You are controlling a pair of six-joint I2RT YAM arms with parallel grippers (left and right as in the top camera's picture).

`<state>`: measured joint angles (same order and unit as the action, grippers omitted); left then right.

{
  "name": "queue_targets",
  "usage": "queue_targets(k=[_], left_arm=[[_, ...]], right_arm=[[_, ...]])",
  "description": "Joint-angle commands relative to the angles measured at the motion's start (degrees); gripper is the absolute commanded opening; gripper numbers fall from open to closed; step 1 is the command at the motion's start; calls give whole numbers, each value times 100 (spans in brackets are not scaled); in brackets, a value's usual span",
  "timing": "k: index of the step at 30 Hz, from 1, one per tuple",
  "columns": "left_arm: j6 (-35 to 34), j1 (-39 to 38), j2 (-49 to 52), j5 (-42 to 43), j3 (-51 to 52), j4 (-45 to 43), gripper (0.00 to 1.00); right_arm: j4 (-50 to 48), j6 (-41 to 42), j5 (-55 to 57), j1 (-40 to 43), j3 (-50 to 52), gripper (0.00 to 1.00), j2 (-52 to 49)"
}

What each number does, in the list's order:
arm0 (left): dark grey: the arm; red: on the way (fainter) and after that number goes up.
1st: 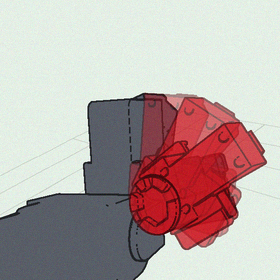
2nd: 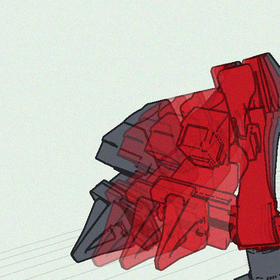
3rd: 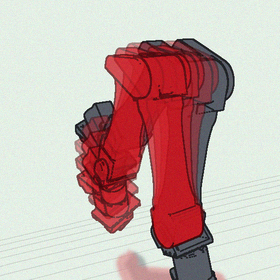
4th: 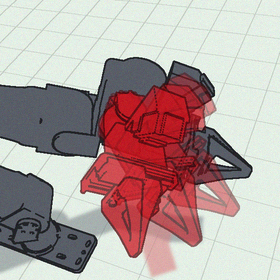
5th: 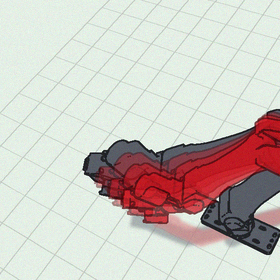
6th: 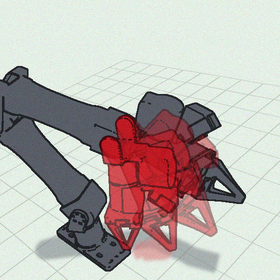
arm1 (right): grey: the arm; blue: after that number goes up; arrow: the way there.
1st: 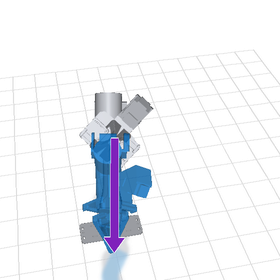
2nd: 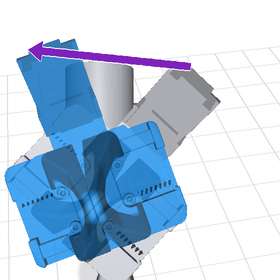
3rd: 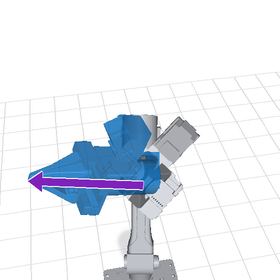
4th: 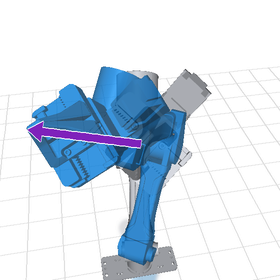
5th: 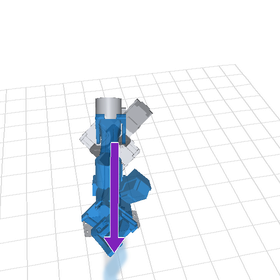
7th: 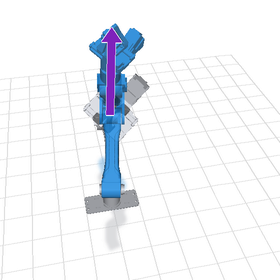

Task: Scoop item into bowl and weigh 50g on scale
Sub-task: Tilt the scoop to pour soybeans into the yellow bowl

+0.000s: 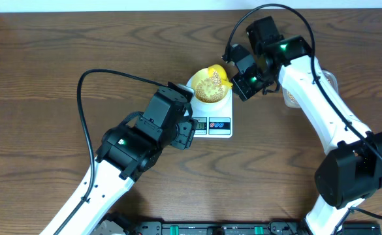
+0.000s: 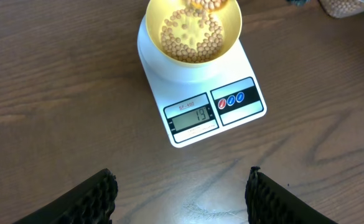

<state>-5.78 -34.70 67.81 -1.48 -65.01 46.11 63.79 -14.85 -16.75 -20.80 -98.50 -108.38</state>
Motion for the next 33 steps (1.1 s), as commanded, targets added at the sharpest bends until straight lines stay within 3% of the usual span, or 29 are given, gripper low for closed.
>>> queue_targets(k=[1,33], left_arm=[[-31,24,-46,-52,-151,13,69],[-33,24,-46,-50,-151,13,69]], right_arm=[[63,-216,146,-111,-286,1,13],[304,-404,1475,-713,-422,1,13]])
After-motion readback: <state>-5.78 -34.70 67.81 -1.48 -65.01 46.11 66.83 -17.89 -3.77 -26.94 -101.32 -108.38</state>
